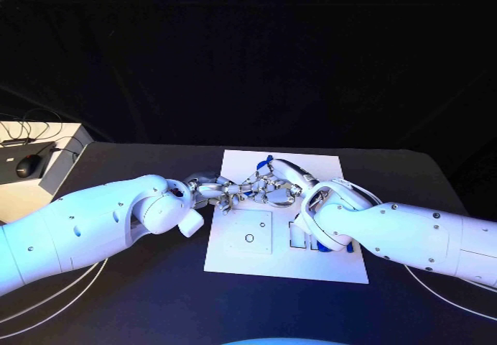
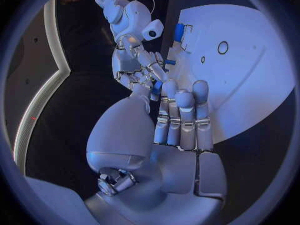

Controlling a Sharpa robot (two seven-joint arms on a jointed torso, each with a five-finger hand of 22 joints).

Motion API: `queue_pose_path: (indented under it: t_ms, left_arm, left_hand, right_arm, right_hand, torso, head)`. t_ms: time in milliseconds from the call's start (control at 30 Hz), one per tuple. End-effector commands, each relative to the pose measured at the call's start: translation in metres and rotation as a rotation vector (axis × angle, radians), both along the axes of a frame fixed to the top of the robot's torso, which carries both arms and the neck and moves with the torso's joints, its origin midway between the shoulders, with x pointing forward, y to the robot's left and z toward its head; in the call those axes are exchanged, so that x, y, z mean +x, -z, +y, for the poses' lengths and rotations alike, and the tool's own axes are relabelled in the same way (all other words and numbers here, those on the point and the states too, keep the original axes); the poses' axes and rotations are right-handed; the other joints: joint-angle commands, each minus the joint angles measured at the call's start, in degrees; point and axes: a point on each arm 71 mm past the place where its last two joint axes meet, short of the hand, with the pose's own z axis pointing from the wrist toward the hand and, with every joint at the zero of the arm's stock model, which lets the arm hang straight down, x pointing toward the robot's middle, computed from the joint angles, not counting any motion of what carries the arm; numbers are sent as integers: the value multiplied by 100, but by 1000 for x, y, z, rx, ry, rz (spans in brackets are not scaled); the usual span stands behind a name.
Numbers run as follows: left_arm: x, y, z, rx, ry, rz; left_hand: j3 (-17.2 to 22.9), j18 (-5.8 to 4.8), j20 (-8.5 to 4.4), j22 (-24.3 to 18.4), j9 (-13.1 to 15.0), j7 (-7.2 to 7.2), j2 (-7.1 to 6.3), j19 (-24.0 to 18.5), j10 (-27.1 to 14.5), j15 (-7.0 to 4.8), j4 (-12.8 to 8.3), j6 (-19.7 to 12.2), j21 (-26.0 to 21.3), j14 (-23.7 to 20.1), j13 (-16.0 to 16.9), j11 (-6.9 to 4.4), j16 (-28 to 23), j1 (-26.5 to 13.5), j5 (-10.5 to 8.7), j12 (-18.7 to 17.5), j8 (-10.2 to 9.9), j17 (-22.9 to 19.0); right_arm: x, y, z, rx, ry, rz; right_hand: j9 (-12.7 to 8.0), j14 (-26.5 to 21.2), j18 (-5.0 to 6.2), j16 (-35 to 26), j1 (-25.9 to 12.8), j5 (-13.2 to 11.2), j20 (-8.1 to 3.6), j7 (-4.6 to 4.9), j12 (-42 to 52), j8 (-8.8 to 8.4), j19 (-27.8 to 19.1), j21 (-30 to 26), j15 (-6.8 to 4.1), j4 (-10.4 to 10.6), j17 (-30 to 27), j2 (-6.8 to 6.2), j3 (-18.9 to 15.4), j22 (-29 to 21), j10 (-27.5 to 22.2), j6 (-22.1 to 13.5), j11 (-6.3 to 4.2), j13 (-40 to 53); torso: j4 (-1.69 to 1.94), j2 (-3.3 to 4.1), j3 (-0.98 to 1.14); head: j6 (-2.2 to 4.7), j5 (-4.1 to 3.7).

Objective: Assemble the parts on the task board

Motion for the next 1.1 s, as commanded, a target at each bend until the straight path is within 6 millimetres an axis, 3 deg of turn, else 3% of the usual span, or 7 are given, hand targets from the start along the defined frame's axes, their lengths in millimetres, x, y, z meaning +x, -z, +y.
queue_pose_path:
  t_ms: [33,133,233,567,1100]
  left_arm:
    - [-3,-2,-8,-19,57,1]
    - [-3,-2,-8,-20,55,1]
    - [-3,-2,-7,-18,52,2]
    - [-3,-1,-6,-11,53,12]
    - [-4,-1,-5,-14,64,16]
  left_hand:
    - [37,-52,-43,18,498,-9,-41,3,32,-33,45,-139,12,21,71,-25,39,-63,21,76,198,20]
    - [58,-58,-54,43,1104,-35,-133,-2,2,-42,126,-258,32,25,165,-37,51,-136,18,152,390,42]
    - [104,-54,-41,49,1608,-34,-203,-16,-33,-36,214,-359,23,16,205,-35,34,-165,15,158,384,41]
    - [151,-56,-43,60,1931,-61,-182,-17,-49,-43,219,-318,17,2,236,-36,34,-137,21,170,282,43]
    - [625,-66,-54,81,2078,-98,-129,-24,-51,-56,90,-302,19,-11,264,-53,65,-73,25,196,239,68]
  right_arm:
    - [-1,2,1,-17,-21,5]
    - [-1,1,2,-24,-27,-3]
    - [-2,1,2,-29,-31,-7]
    - [-2,2,2,-37,-41,2]
    - [0,4,0,-52,-39,16]
  right_hand:
    - [7,-21,-48,-27,27,30,6,116,-20,8,-40,2,16,-32,7,44,-7,428,-45,112,-6,3]
    - [7,-22,-47,-28,29,37,6,116,-22,7,-43,-2,16,-39,8,45,-6,427,-45,113,-7,4]
    - [7,-22,-47,-28,26,37,6,118,-21,6,-42,3,16,-39,9,40,-10,428,-45,112,-6,4]
    - [7,-23,-49,-30,26,37,7,115,-25,7,-43,12,16,-45,13,46,-9,430,-44,117,-7,5]
    - [8,-29,-48,-33,35,39,8,117,-30,8,-50,9,17,-57,17,61,0,430,-47,118,-6,6]
  torso:
    - [2,-1,-1]
    - [3,-1,-1]
    - [0,1,0]
    - [-1,3,2]
    - [1,0,-1]
  head:
    - [-9,-9]
    - [-13,-10]
    - [-14,-5]
    - [-10,-6]
    - [-21,-11]
